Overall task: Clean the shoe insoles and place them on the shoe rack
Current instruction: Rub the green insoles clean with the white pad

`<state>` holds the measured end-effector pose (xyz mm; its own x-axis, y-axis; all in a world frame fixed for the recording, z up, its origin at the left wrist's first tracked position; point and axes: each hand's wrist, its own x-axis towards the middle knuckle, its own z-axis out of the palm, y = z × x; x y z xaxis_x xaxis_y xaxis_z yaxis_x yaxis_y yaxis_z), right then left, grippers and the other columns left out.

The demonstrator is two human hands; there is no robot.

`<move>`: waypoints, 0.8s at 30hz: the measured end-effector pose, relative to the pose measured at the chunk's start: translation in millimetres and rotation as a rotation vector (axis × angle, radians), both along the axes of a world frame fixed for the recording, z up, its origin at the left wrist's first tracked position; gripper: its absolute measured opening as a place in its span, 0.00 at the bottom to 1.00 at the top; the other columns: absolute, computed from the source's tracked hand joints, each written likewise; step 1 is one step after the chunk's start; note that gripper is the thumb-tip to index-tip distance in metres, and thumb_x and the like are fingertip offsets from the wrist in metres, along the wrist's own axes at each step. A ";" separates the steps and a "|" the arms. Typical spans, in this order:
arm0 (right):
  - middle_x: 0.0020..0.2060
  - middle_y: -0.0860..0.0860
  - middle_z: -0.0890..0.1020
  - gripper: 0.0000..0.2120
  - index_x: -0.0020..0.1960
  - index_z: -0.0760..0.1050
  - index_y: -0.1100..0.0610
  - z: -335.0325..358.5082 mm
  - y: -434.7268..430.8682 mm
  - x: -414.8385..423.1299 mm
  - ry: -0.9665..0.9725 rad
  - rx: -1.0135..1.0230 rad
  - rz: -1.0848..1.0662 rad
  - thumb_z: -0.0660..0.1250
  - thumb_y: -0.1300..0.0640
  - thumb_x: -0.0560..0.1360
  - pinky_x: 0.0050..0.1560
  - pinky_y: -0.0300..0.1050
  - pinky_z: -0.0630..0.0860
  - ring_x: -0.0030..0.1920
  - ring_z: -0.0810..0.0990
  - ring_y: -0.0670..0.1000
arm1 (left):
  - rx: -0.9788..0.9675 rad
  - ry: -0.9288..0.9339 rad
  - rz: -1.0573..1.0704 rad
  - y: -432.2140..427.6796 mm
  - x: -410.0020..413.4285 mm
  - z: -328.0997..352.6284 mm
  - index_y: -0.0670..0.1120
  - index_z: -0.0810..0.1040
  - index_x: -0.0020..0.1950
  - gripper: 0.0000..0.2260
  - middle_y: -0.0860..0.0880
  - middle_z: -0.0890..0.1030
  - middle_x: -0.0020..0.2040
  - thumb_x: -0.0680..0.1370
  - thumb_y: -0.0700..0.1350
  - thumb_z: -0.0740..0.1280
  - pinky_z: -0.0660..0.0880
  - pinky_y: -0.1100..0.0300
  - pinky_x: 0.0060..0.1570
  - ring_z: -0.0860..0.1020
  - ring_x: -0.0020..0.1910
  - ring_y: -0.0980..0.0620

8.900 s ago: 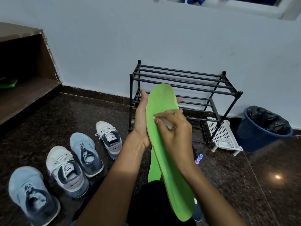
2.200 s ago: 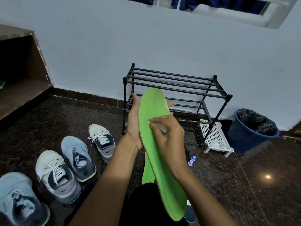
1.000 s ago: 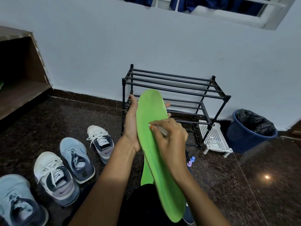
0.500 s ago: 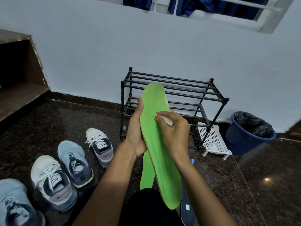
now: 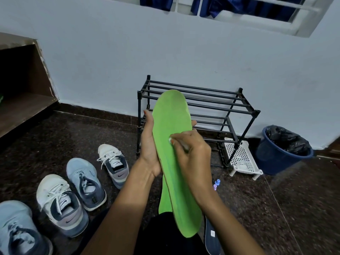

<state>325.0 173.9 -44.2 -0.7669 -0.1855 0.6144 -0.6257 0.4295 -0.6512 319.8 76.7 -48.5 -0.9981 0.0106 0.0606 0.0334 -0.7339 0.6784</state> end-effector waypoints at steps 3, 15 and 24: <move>0.41 0.55 0.81 0.06 0.48 0.80 0.64 3.2 1.8 -9.7 0.020 -0.021 -0.100 0.69 0.67 0.71 0.50 0.38 0.71 0.45 0.79 0.52 | -0.011 0.009 -0.012 2.3 1.5 -0.2 0.41 0.84 0.51 0.41 0.36 0.81 0.55 0.74 0.70 0.44 0.79 0.51 0.51 0.82 0.51 0.44; 0.39 0.52 0.78 0.05 0.45 0.81 0.61 -4.2 -4.0 10.2 0.003 0.003 0.061 0.69 0.66 0.71 0.43 0.29 0.69 0.42 0.75 0.45 | -0.012 0.035 0.039 -2.6 0.0 -1.3 0.40 0.77 0.62 0.42 0.34 0.77 0.61 0.72 0.71 0.46 0.75 0.46 0.57 0.79 0.56 0.39; 0.39 0.51 0.76 0.05 0.46 0.81 0.63 -4.9 -2.0 -2.3 0.013 -0.013 -0.074 0.68 0.67 0.71 0.43 0.24 0.65 0.40 0.74 0.46 | -0.018 0.031 0.042 -0.4 1.0 0.7 0.41 0.80 0.58 0.41 0.33 0.77 0.61 0.73 0.71 0.44 0.77 0.48 0.55 0.79 0.55 0.40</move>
